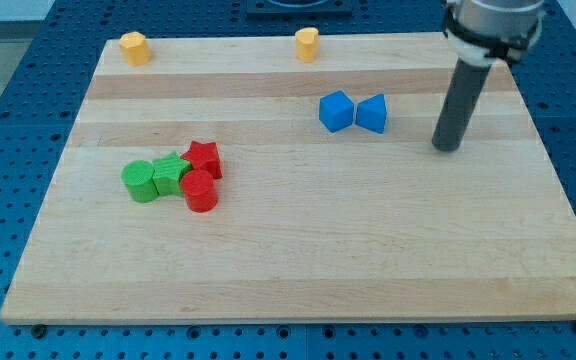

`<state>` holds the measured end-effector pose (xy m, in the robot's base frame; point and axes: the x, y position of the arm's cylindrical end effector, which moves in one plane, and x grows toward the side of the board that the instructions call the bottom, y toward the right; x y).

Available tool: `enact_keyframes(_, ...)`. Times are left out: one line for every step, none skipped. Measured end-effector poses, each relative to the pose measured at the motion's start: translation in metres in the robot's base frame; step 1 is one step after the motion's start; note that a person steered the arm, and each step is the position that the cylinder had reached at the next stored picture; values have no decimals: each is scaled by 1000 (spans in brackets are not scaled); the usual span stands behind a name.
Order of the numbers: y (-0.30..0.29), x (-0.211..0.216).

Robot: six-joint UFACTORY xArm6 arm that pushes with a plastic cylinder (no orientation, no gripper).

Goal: Separate green star from group of blocks

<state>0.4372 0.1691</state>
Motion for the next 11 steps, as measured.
enact_keyframes(-39, 61)
enact_keyframes(-89, 125)
enact_keyframes(-164, 171)
enact_keyframes(-251, 158)
enact_keyframes(-307, 112)
enact_keyframes(-341, 96)
enact_keyframes(-306, 86)
enact_keyframes(-304, 56)
enact_keyframes(-306, 39)
enact_keyframes(-306, 22)
enact_keyframes(-322, 4)
